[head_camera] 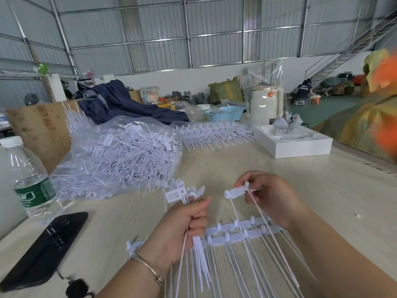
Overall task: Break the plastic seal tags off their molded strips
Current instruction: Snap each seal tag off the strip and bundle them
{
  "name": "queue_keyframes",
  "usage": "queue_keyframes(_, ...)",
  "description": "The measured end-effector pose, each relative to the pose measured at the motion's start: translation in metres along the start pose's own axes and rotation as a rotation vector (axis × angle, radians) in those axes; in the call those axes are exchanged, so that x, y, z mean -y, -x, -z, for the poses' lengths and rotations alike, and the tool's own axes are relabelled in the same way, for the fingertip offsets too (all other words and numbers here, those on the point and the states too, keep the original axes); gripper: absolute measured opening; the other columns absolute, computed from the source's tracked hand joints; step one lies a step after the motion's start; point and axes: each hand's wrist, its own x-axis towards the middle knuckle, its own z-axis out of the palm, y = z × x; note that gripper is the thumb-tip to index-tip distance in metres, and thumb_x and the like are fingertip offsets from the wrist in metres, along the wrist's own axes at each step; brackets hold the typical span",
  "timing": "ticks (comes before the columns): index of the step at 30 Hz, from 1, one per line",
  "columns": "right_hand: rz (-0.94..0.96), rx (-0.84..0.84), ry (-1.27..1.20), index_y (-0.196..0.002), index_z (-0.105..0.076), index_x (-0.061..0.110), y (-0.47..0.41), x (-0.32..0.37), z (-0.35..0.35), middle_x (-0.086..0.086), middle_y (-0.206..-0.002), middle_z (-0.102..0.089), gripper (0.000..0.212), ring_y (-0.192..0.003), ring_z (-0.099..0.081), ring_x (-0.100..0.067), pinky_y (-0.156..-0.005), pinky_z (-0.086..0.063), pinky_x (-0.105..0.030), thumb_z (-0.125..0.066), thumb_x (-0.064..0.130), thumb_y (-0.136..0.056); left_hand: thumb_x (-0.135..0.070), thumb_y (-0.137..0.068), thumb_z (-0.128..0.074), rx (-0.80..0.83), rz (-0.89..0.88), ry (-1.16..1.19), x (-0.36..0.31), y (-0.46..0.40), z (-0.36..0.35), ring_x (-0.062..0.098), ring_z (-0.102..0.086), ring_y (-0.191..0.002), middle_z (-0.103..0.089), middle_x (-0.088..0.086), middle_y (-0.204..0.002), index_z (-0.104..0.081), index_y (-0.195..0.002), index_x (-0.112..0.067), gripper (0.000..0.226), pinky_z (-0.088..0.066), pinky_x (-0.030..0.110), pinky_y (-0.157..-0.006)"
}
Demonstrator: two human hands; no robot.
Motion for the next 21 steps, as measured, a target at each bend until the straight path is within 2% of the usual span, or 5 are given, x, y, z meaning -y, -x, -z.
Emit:
queue_keyframes(3,0.021,0.043,0.010,-0.084,-0.069,-0.002,-0.002,-0.002,-0.003,-0.011,-0.071,-0.052,0.029,-0.057,-0.041,-0.015,-0.057,-0.035,-0.025,-0.041,-0.008,-0.082,-0.039,-0.089,-0.058,-0.088,0.040,0.065,0.002,-0.001,0.001,0.004,-0.019,-0.037,-0.024,-0.006,-0.054,-0.044,-0.071,-0.017,0.031,-0.016,0.014,-0.027)
queue_keyframes(8,0.047,0.131,0.019,-0.089,-0.061,-0.001,0.000,-0.006,-0.009,-0.015,-0.070,-0.062,0.013,-0.057,-0.053,-0.018,-0.055,-0.046,-0.022,-0.064,-0.009,-0.079,-0.055,-0.085,-0.055,-0.155,-0.058,0.002,0.002,-0.002,0.001,0.004,-0.017,-0.038,-0.023,-0.006,-0.057,-0.053,-0.077,-0.015,0.041,-0.016,0.016,-0.030)
queue_keyframes(13,0.061,0.080,0.098,-0.087,-0.062,0.000,0.002,-0.005,-0.013,-0.021,-0.076,-0.070,0.026,-0.055,-0.060,-0.019,-0.055,-0.050,-0.025,-0.077,0.008,-0.068,-0.033,-0.062,-0.083,-0.093,-0.154,-0.115,0.002,0.005,-0.003,0.005,-0.015,-0.039,-0.020,-0.006,-0.057,-0.060,-0.069,-0.020,0.027,-0.016,0.016,-0.032)
queue_keyframes(17,0.041,0.064,0.109,-0.093,-0.064,0.003,0.002,-0.004,-0.009,-0.016,-0.074,-0.071,0.012,-0.051,-0.057,-0.020,-0.057,-0.052,-0.026,-0.065,-0.004,-0.083,-0.023,-0.065,-0.079,-0.092,-0.156,-0.131,0.002,0.006,-0.002,0.005,-0.016,-0.038,-0.022,-0.007,-0.053,-0.065,-0.067,-0.019,0.015,-0.017,0.016,-0.031)
queue_keyframes(21,0.028,0.060,0.153,-0.086,-0.069,0.007,0.003,-0.002,-0.007,-0.006,-0.067,-0.064,0.013,-0.057,-0.056,-0.018,-0.063,-0.052,-0.027,-0.075,0.011,-0.074,-0.023,-0.072,-0.074,-0.013,-0.091,-0.116,0.000,0.009,-0.002,0.005,-0.013,-0.040,-0.018,-0.006,-0.055,-0.063,-0.053,-0.021,0.023,-0.015,0.016,-0.033)
